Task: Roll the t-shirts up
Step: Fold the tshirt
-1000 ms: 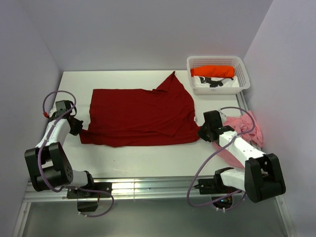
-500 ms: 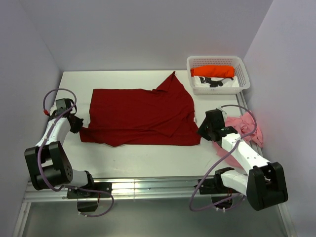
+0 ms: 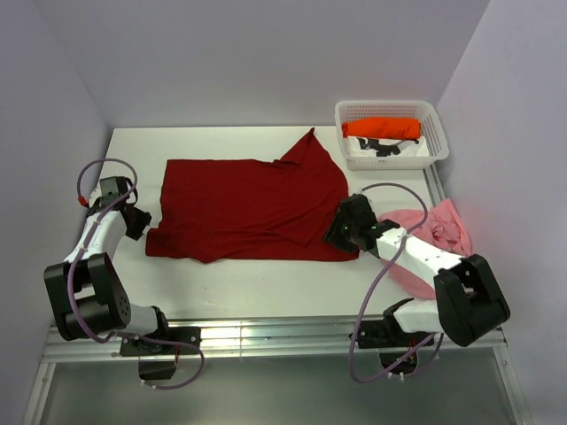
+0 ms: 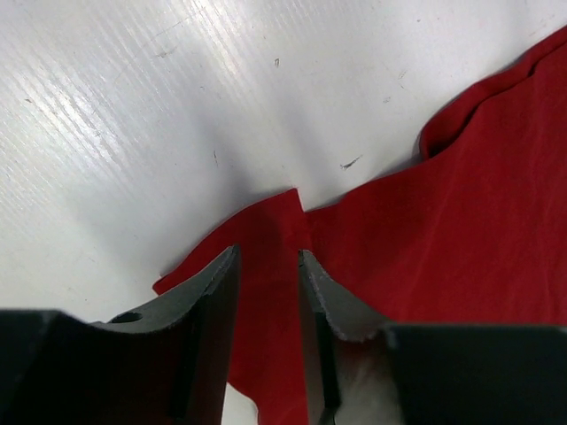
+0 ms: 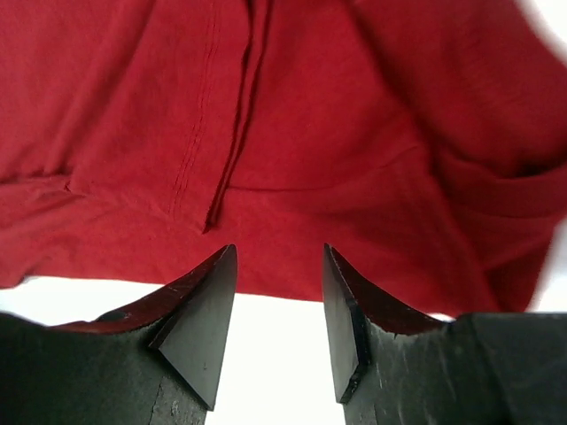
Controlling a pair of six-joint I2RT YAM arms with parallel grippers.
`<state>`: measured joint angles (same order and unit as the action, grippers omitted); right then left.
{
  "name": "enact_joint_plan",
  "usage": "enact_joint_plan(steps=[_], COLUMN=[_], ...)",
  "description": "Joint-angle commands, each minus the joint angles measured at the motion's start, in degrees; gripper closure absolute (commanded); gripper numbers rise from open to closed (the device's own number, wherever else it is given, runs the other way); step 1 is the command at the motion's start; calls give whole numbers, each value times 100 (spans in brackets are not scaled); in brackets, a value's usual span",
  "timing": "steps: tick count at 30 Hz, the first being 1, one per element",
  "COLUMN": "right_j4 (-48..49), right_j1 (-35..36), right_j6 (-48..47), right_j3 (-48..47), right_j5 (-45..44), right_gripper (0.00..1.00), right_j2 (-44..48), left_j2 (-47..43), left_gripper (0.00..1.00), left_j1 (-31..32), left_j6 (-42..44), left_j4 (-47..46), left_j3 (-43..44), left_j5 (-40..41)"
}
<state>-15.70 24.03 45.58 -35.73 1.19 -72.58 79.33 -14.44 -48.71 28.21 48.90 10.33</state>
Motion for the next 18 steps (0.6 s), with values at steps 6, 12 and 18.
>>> enact_joint_plan(steps=[6, 12, 18], right_j4=[814, 973, 1069], right_j1=[479, 682, 778], right_j6=[486, 671, 794], right_j3=[-576, -707, -717], right_j5=[92, 48, 22], right_gripper=[50, 51, 53], right_j2=[-845, -1293, -1505], left_j2=[74, 127, 109], left_gripper=[61, 61, 62], left_j1=[11, 11, 2], left_j6=[55, 72, 90], left_j4=[-96, -122, -158], left_j3=[339, 401, 357], left_j5=[-189, -224, -242])
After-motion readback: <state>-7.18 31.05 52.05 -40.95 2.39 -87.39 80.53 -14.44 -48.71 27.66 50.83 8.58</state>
